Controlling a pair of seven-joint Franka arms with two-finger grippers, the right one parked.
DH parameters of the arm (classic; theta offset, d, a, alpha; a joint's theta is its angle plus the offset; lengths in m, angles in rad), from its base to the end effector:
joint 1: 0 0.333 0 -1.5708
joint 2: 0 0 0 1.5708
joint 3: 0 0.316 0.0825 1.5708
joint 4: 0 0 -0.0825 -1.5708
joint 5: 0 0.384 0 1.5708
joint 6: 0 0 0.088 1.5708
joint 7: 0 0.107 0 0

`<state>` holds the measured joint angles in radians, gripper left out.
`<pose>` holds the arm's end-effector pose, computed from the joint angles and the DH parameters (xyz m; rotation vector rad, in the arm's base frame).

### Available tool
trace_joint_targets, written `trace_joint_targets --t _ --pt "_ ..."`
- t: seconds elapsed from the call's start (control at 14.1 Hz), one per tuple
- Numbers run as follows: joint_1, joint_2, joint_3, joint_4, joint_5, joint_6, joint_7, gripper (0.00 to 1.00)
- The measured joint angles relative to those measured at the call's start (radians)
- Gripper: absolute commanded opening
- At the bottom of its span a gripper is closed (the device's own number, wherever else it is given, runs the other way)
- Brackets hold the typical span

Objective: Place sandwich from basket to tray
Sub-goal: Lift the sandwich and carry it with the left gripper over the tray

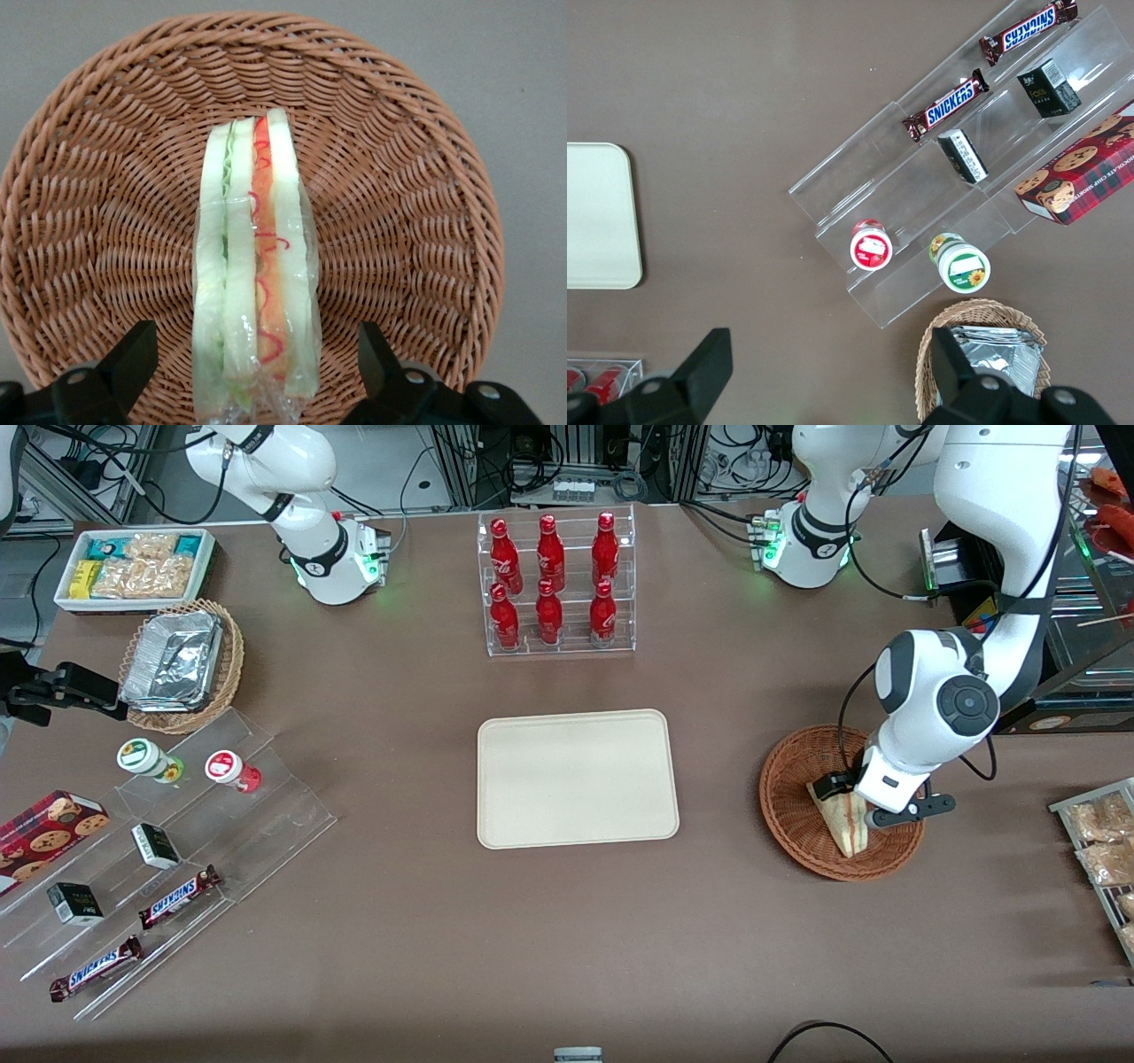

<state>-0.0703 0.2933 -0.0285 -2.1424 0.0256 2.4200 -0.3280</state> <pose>0.5658 -0.0558 0.2646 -3.1125 -0.3296 0.0209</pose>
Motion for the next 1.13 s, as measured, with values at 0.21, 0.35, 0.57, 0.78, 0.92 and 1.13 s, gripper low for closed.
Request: trace_joint_targets --t 0.21,0.35,0.57,0.78,0.92,1.13 --pt "0.0 0.01 0.001 0.0 0.003 0.004 0.0 0.11" --pt "0.002 0.01 0.001 0.001 0.003 0.004 0.0 0.0" --pt "0.003 0.007 0.002 0.011 0.004 0.002 0.0 0.0" --pt "0.003 -0.005 0.002 0.081 0.004 -0.105 0.0 0.0" --pt "0.002 -0.018 0.001 0.185 0.004 -0.257 0.0 0.0" --pt "-0.014 -0.032 -0.006 0.384 0.004 -0.498 -0.039 0.0"
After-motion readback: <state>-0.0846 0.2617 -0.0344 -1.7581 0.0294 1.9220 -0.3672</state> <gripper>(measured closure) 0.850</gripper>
